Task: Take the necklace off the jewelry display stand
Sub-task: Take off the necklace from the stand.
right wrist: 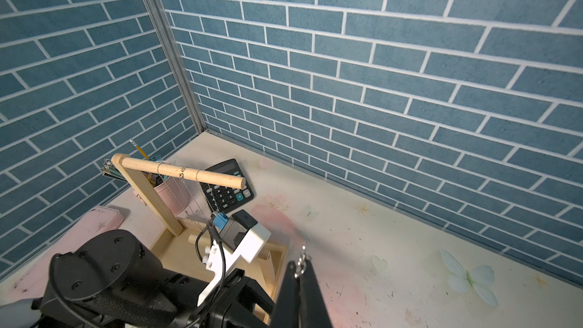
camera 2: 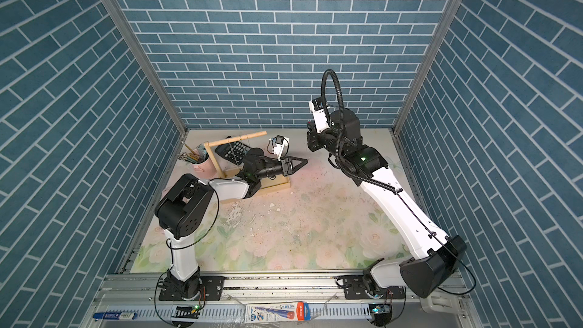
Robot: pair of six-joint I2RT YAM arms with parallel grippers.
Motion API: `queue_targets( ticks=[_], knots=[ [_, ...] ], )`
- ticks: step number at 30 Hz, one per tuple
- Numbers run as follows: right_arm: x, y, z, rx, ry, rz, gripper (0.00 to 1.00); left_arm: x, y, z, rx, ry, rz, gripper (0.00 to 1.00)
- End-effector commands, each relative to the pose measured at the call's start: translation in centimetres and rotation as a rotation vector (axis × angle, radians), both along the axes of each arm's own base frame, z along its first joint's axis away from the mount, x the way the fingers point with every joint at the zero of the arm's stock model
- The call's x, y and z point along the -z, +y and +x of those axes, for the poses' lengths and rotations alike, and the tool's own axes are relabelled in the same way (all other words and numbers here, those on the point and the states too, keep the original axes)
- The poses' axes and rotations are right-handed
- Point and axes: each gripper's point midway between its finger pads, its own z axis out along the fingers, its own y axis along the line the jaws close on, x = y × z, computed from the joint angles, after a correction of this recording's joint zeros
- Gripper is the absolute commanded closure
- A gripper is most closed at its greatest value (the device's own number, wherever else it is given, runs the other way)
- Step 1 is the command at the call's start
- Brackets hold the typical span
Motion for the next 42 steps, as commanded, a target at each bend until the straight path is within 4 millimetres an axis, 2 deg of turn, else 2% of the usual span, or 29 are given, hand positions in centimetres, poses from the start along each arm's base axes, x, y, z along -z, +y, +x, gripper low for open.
queue_targets(
  ticks=[1,42],
  knots=[
    [-1.1,-0.3,-0.4,-0.006,-0.022,0.022,1.0,-0.7,-0.1,0.4,0.005,-0.032,-0.021,0.7],
    [-0.8,-0.3,-0.4,-0.003,-0.019,0.025,1.0,1.1,0.0,0.6,-0.008,-0.028,0.024,0.76]
  ],
)
